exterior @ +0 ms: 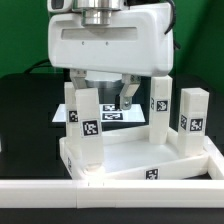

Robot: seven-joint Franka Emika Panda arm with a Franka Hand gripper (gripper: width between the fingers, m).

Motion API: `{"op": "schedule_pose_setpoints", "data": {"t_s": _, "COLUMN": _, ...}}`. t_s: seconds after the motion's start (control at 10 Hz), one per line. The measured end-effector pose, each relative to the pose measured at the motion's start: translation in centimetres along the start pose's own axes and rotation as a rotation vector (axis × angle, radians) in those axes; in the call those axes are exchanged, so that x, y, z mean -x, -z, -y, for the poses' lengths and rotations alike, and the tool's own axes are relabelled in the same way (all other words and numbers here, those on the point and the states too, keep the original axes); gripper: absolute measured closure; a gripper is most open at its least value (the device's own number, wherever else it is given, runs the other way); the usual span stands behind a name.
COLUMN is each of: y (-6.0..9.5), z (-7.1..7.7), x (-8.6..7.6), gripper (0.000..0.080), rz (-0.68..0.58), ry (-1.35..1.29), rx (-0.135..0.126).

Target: Assemble desk

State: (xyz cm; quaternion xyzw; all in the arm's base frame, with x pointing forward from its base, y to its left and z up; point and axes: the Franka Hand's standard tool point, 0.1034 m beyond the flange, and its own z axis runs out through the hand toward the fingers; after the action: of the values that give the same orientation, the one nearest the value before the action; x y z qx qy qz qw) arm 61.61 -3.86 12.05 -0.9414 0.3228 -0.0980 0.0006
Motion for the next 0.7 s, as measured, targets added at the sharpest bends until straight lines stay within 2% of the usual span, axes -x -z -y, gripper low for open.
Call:
{"op": "schedule_pose_setpoints", "data": {"t_s": 0.1, "y": 0.10, "z": -0.84, "x": -0.33, "gripper": 0.0150, "rz": -0.007, "ry": 0.147, "rx": 0.003}}
{"op": "schedule_pose_setpoints", "data": {"t_s": 0.4, "y": 0.31, "z": -0.53, "x": -1.13, "gripper": 0.0150, "rz": -0.030, "ry": 0.413, "rx": 0.021}}
{"op": "schedule_pose_setpoints", "data": {"t_s": 0.6, "y": 0.30, "z": -0.56, "x": -1.12, "gripper": 0.0150, "rz": -0.030, "ry": 0.406, "rx": 0.021}}
{"op": "schedule_pose_setpoints", "data": {"t_s": 0.7, "y": 0.29, "z": -0.56, "x": -1.12, "gripper": 0.0269, "rz": -0.030, "ry": 0.395, "rx": 0.021}}
